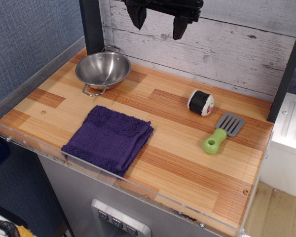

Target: Place the purple cloth below the green handled spatula.

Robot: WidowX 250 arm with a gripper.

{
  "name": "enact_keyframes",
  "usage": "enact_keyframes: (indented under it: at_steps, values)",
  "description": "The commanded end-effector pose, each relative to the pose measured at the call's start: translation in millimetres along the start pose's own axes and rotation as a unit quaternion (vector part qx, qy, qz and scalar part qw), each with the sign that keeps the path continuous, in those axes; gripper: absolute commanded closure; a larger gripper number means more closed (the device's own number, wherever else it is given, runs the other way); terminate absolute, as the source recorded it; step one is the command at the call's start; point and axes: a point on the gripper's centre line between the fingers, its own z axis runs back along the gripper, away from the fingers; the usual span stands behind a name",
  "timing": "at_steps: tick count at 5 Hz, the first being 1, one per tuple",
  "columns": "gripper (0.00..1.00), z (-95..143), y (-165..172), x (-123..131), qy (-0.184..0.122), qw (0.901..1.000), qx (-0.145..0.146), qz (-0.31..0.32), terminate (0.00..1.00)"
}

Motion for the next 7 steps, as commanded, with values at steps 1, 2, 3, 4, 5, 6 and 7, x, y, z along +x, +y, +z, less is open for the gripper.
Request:
enact_keyframes:
  at_steps: [1, 2, 3, 4, 5, 6, 7]
  values:
    - [0.0, 0, 0, 0, 0.0, 1.0, 0.0, 0.0, 0.0]
    - [0.0, -5, 12, -28, 0.021, 0.9997, -0.004, -0.015, 0.0]
    - [0.0, -8, 22, -48, 0.039, 0.9991, -0.007, -0.015, 0.0]
    - [0.0, -9, 33, -69, 0.051, 0.9985, -0.001, -0.018, 0.0]
    - [0.0, -18, 38, -92, 0.072, 0.9972, -0.017, -0.012, 0.0]
    - [0.0, -25, 44, -111, 0.093, 0.9952, -0.026, -0.012, 0.0]
    - [0.0, -31, 48, -126, 0.104, 0.9941, -0.022, -0.018, 0.0]
